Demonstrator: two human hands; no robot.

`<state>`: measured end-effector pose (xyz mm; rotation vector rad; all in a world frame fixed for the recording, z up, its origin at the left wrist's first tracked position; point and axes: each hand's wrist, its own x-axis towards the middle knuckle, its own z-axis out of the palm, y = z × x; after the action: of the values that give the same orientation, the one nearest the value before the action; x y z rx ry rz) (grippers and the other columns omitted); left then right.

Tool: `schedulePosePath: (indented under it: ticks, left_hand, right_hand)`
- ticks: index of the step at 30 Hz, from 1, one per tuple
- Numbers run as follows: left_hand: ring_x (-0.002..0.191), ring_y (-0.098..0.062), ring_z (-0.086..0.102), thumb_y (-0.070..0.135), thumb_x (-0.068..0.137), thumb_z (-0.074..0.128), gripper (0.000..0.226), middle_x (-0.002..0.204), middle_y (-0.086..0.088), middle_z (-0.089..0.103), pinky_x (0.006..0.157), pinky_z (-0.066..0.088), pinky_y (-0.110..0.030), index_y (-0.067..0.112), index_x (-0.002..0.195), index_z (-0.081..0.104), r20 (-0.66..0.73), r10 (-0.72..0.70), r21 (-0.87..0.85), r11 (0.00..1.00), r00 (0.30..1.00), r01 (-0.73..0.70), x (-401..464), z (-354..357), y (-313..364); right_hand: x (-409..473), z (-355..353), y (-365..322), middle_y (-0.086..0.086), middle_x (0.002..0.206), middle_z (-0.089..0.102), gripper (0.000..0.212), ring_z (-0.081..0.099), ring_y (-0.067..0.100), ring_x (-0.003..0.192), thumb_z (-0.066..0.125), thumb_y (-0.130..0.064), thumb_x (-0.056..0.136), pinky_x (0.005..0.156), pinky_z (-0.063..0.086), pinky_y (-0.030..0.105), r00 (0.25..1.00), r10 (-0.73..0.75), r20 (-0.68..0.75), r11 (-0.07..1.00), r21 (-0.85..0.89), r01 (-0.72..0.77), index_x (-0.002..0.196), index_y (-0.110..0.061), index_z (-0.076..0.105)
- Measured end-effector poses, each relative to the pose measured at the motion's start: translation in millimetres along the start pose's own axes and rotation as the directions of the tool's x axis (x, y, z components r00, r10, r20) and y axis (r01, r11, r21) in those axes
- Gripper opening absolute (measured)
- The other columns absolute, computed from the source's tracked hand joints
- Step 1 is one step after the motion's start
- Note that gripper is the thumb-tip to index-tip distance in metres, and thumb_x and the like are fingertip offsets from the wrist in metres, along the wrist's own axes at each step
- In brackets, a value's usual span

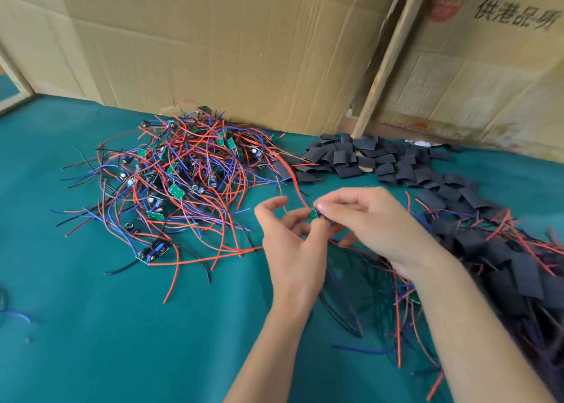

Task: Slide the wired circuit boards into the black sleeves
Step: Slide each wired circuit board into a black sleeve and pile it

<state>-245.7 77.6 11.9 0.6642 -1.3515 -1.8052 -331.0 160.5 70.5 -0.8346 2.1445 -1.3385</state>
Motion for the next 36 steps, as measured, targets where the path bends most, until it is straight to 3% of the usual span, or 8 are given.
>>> schedulePosePath:
  ticks: [4,7,10,14,18,20,25,36]
  left_hand:
    - [0.047,-0.014,0.057,0.0,0.089,0.056,0.028,0.074,-0.013,0.07,0.045,0.041,-0.019,0.015,0.11,0.045,0.029,-0.038,-0.07,0.997,0.999,0.04,3.3,-4.2,-3.1]
    - [0.045,-0.015,0.051,0.011,0.084,0.05,0.026,0.071,-0.029,0.064,0.044,0.039,-0.019,0.013,0.11,0.054,0.077,-0.089,-0.071,0.993,0.993,0.095,4.0,-2.2,-2.9]
    - [0.056,-0.02,0.059,0.017,0.081,0.05,0.026,0.064,-0.012,0.067,0.046,0.04,-0.022,0.009,0.102,0.064,0.153,-0.115,-0.109,0.985,0.981,0.133,4.8,-1.1,-2.8]
    - [0.054,-0.012,0.061,0.009,0.102,0.052,0.015,0.071,-0.005,0.072,0.044,0.04,-0.019,0.009,0.099,0.066,0.165,-0.11,-0.046,0.992,0.98,0.12,6.1,-1.0,-5.7]
    - [0.052,-0.01,0.061,0.005,0.102,0.046,0.021,0.071,-0.006,0.074,0.041,0.038,-0.018,0.008,0.097,0.066,0.158,-0.129,0.042,0.991,0.979,0.123,4.1,0.7,-5.7]
    - [0.051,-0.012,0.062,0.004,0.102,0.046,0.021,0.071,-0.007,0.073,0.04,0.038,-0.019,0.007,0.095,0.065,0.152,-0.134,0.064,0.99,0.979,0.126,3.6,0.4,-5.4]
    - [0.045,-0.018,0.059,0.001,0.093,0.047,0.018,0.067,-0.008,0.072,0.039,0.035,-0.02,0.008,0.09,0.063,0.162,-0.153,0.155,0.98,0.975,0.128,1.6,-1.2,-6.6]
    - [0.041,-0.02,0.061,0.004,0.088,0.048,0.026,0.069,0.002,0.07,0.044,0.038,-0.021,0.02,0.09,0.068,0.15,-0.118,0.248,0.966,0.982,0.078,2.9,-1.0,-8.1]
  right_hand:
    - [3.6,7.9,7.5,0.004,0.071,0.07,0.004,0.057,0.008,0.063,0.076,-0.023,0.088,0.055,0.042,0.017,0.995,-0.057,-0.087,0.998,-0.027,0.055,0.085,-0.024,0.079]
    - [6.8,1.1,9.9,0.018,0.07,0.061,0.004,0.051,0.014,0.064,0.082,-0.021,0.083,0.057,0.04,0.024,0.996,-0.07,-0.054,0.997,-0.017,0.069,0.083,-0.021,0.079]
    - [17.5,-12.2,6.5,0.009,0.062,0.055,0.015,0.044,0.019,0.063,0.089,-0.025,0.076,0.065,0.035,0.032,0.995,-0.087,0.044,0.993,-0.082,0.09,0.082,-0.017,0.078]
    - [36.9,-32.4,-5.9,0.001,0.066,0.07,0.008,0.06,0.012,0.061,0.083,-0.023,0.078,0.057,0.048,0.023,0.97,0.02,0.242,0.978,-0.205,0.031,0.083,-0.017,0.081]
    - [90.2,-46.8,7.9,-0.001,0.079,0.076,0.011,0.069,0.019,0.083,0.076,-0.012,0.081,0.072,0.057,0.03,0.962,0.036,-0.27,0.901,-0.409,-0.148,0.078,-0.023,0.077]
    - [111.8,-45.5,16.4,0.003,0.111,0.073,0.022,0.063,0.027,0.11,0.072,-0.013,0.085,0.093,0.054,0.037,0.911,-0.027,-0.411,0.82,-0.531,-0.215,0.103,-0.027,0.074]
    - [146.1,-43.3,31.0,0.006,0.158,0.045,0.069,0.043,0.033,0.142,0.069,-0.018,0.094,0.109,0.043,0.041,0.978,-0.017,-0.209,0.737,-0.663,-0.129,0.156,-0.027,0.04]
    - [129.1,-43.5,24.5,0.009,0.127,0.069,0.049,0.061,0.03,0.121,0.08,-0.026,0.086,0.1,0.05,0.039,0.893,-0.156,-0.422,0.827,-0.55,-0.116,0.132,-0.016,0.067]
